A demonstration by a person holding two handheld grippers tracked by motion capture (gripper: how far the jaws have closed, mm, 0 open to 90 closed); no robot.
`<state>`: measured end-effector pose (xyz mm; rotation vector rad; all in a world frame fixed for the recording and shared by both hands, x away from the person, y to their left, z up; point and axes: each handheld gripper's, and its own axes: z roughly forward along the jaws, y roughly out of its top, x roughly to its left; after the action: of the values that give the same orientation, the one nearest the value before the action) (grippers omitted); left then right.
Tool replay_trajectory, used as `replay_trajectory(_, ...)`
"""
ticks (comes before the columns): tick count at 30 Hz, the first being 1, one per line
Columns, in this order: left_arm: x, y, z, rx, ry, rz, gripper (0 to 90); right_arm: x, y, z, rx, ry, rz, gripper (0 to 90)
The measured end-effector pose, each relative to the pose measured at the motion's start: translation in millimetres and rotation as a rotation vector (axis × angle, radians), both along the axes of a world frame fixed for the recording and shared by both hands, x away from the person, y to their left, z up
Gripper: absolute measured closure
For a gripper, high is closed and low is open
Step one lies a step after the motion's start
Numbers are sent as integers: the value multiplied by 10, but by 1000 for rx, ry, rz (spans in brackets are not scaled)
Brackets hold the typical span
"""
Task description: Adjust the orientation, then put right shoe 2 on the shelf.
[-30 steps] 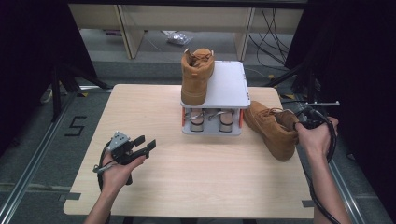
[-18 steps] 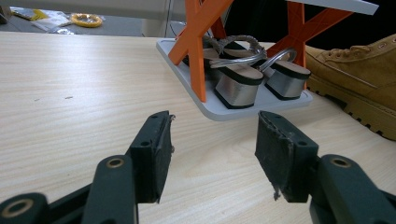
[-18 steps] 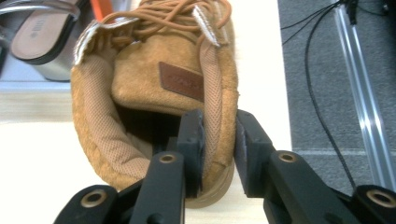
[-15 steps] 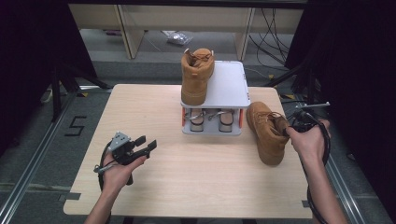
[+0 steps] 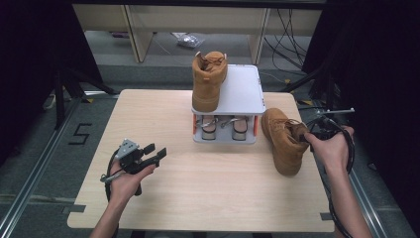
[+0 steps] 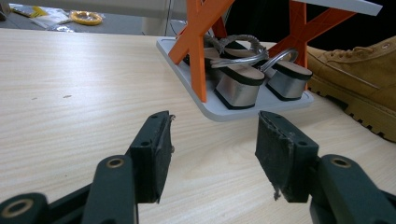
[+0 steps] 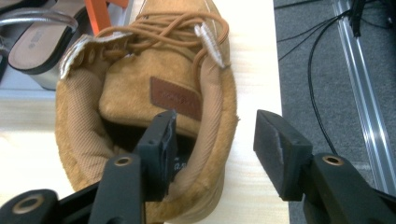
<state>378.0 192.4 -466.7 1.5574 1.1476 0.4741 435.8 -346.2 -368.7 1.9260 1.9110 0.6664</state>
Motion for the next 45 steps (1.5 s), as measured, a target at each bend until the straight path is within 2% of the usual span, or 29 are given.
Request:
replay_trajectory(2,-5,11,-7,3,1,-4,448,-20,19,14,19,9,-37,492)
replay_trajectory(4,-19,13,2,3,1,-1,448,-26,12,-16,6,-23,-8,487)
replay_trajectory(7,-33,20,17,-4,-4,-2,448,-31,5,-11,-1,-31,15,479)
replay_trajectory(9,-42,31,25,1,-4,-1,448,-28,28,-8,19,-26,-23,479)
replay_trajectory(10,-42,34,28,-1,-6,-1,448,-2,-38,-12,-20,-42,53,479)
replay_trajectory(11,-41,35,29,-4,-5,2,448,-9,17,22,18,-4,-22,479)
replay_trajectory(12,-38,42,29,0,-6,1,448,14,-20,27,-2,-13,21,479)
replay_trajectory(13,-34,42,29,0,-6,3,448,25,-4,40,11,9,-5,479)
replay_trajectory(14,-26,41,25,-2,-8,0,447,46,-28,32,-1,-1,20,479)
replay_trajectory(15,-22,41,24,-3,-9,-4,448,62,4,43,40,27,-22,479)
replay_trajectory(18,-13,30,29,0,-5,2,448,102,-4,33,47,48,-43,478)
replay_trajectory(19,-10,26,31,-1,-7,0,448,134,-75,5,6,47,26,477)
replay_trajectory(20,-11,22,33,-3,-8,-4,448,130,-24,6,62,84,-36,477)
replay_trajectory(21,-12,22,36,-1,-9,-8,448,143,-31,-19,63,90,-33,478)
replay_trajectory(22,-12,23,37,-6,-12,-12,447,161,-86,-44,16,78,23,478)
replay_trajectory(27,-52,40,30,-3,-11,-11,446,216,-54,-99,31,149,-1,484)
replay_trajectory(28,-53,42,26,-10,-14,-18,446,240,-61,-115,31,160,13,490)
replay_trajectory(30,-65,48,36,-7,-12,-11,447,272,-28,-129,54,185,-21,512)
replay_trajectory(33,-62,63,49,-13,-17,-9,446,329,-43,-177,54,213,-25,555)
replay_trajectory(34,-59,68,50,-14,-17,-11,446,337,-34,-177,71,243,-45,567)
replay_trajectory(36,-53,73,45,-12,-11,-6,446,350,-65,-197,44,236,-14,596)
replay_trajectory(37,-46,75,35,-19,-7,-5,446,354,-61,-206,61,242,-14,611)
replay_trajectory(38,-45,76,30,-20,1,-3,447,359,-30,-203,83,258,-51,621)
replay_trajectory(39,-43,77,25,-22,1,-4,447,364,-56,-232,59,232,-18,626)
replay_trajectory(40,-41,76,18,-25,-2,-7,447,375,-39,-218,74,262,-37,629)
replay_trajectory(42,-53,74,23,-20,2,-6,446,392,-57,-222,46,256,-18,636)
replay_trajectory(43,-53,72,24,-22,1,-7,445,401,-32,-225,70,273,-41,640)
replay_trajectory(44,-54,70,28,-28,-2,-10,445,415,-35,-230,57,267,-31,644)
replay_trajectory(45,-55,69,31,-30,-3,-10,444,417,-8,-238,89,265,-48,662)
